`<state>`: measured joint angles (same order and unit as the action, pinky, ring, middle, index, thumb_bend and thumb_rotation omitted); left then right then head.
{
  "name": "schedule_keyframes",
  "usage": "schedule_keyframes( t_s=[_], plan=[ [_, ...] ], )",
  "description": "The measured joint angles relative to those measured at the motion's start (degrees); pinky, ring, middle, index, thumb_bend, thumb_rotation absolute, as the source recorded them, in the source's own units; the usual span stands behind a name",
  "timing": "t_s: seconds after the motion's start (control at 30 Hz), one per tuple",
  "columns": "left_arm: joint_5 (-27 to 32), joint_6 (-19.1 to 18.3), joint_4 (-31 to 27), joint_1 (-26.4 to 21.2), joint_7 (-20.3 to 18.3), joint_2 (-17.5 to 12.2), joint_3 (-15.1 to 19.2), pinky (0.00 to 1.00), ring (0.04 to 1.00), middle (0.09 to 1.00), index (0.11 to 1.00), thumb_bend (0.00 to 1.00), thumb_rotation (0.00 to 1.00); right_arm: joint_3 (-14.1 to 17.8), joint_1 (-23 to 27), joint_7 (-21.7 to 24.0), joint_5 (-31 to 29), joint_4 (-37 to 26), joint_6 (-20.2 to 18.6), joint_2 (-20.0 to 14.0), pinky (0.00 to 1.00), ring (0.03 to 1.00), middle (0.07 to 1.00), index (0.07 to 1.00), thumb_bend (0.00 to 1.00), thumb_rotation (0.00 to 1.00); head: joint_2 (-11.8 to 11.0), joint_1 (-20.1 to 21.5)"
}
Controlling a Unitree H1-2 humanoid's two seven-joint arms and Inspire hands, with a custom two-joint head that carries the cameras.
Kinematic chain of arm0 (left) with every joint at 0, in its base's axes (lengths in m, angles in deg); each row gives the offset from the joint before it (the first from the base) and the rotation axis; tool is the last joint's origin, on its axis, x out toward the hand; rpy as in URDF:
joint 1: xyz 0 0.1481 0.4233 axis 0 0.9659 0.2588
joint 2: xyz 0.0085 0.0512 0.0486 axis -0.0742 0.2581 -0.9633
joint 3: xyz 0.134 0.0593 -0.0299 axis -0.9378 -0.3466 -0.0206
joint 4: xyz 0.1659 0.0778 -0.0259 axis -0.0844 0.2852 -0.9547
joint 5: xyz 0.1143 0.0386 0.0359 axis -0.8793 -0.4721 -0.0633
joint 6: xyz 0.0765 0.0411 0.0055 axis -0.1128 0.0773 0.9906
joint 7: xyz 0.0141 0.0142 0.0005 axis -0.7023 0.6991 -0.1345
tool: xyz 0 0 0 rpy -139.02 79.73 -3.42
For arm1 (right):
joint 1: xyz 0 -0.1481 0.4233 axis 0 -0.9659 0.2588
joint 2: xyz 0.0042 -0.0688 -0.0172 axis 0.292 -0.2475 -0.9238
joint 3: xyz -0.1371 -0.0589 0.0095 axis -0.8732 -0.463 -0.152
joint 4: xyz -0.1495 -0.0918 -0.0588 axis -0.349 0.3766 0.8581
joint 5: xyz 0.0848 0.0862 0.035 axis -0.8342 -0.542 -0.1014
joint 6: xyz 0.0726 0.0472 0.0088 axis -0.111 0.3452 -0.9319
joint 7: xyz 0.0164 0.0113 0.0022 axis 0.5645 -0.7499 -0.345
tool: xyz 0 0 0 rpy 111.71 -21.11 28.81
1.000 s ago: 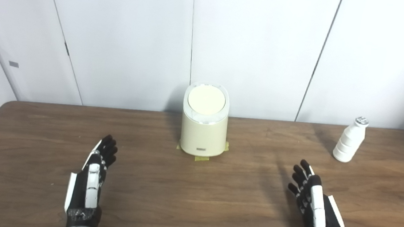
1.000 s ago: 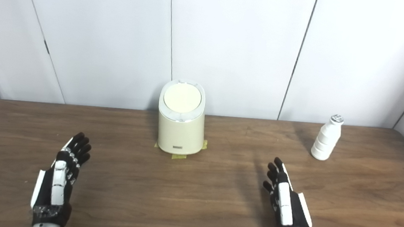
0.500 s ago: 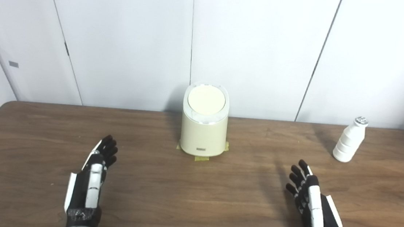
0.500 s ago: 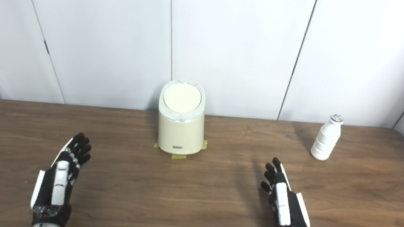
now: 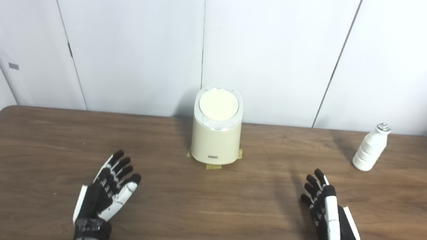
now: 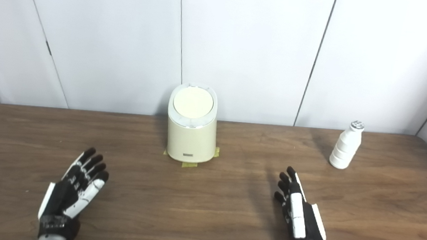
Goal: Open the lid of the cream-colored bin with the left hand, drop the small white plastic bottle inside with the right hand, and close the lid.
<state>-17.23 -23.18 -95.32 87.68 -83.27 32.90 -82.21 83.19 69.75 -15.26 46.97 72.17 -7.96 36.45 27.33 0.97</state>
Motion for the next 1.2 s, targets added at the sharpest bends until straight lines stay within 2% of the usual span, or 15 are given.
schedule_keyframes(
  t_s=[0.07,0.17,0.23,0.37,0.5,0.67,0.77,0.97,1.2],
  plan=[
    [-1.0,-2.9,-1.3,-2.1,0.1,-0.7,-0.2,0.75,0.856,0.882,0.928,0.79,0.32,0.0,0.0,0.0,0.0,0.0,0.0,0.0,0.90,0.949,0.952,0.979,0.62,1.00,0.1,0.1],
    [-2.8,-8.6,-3.6,-5.9,0.1,-2.5,-0.6,0.76,0.868,0.901,0.940,0.80,0.31,-0.1,0.0,0.0,0.0,0.0,0.0,0.3,0.90,0.947,0.950,0.977,0.62,1.00,0.2,0.1],
    [-5.5,-13.1,-5.3,-8.7,0.0,-4.4,-1.8,0.87,0.897,0.911,0.956,0.80,0.37,0.0,0.0,0.0,0.0,0.0,0.0,0.5,0.90,0.947,0.947,0.976,0.60,1.00,0.3,0.2],
    [-10.0,-20.0,-7.5,-15.1,-1.5,-8.2,-4.3,0.90,0.902,0.913,0.955,0.85,0.38,-0.1,0.0,-0.1,0.1,0.0,0.0,0.7,0.89,0.944,0.942,0.974,0.61,1.00,0.2,0.3],
    [-14.0,-21.0,-7.5,-19.3,-3.4,-9.2,-4.8,0.85,0.894,0.909,0.953,0.87,0.38,-0.2,0.0,-0.1,0.2,0.0,0.0,0.8,0.89,0.951,0.945,0.975,0.60,1.00,0.1,0.3],
    [-17.3,-21.0,-6.5,-23.5,-7.7,-9.0,-4.7,0.87,0.903,0.921,0.954,0.86,0.39,-0.3,0.0,-0.1,0.5,0.0,0.0,0.9,0.88,0.946,0.941,0.974,0.60,1.00,0.1,0.4],
    [-21.0,-21.0,-3.1,-27.3,-10.3,-8.0,-4.7,0.87,0.901,0.923,0.955,0.87,0.40,-0.3,0.0,0.0,0.5,0.0,-0.1,0.9,0.89,0.952,0.945,0.974,0.59,1.00,0.3,0.4],
    [-28.1,-21.0,1.3,-35.8,-16.0,-3.5,-4.1,0.77,0.882,0.919,0.948,0.88,0.39,-0.5,-0.1,0.0,0.5,-0.2,-0.1,1.1,0.88,0.946,0.943,0.970,0.58,1.00,0.4,0.4],
    [-37.0,-21.0,6.9,-41.5,-22.4,-3.0,-4.7,0.71,0.863,0.919,0.944,0.89,0.34,-0.7,-0.3,-0.1,0.9,-0.3,-0.1,1.4,0.88,0.950,0.943,0.967,0.58,1.00,0.4,0.6]
  ],
)
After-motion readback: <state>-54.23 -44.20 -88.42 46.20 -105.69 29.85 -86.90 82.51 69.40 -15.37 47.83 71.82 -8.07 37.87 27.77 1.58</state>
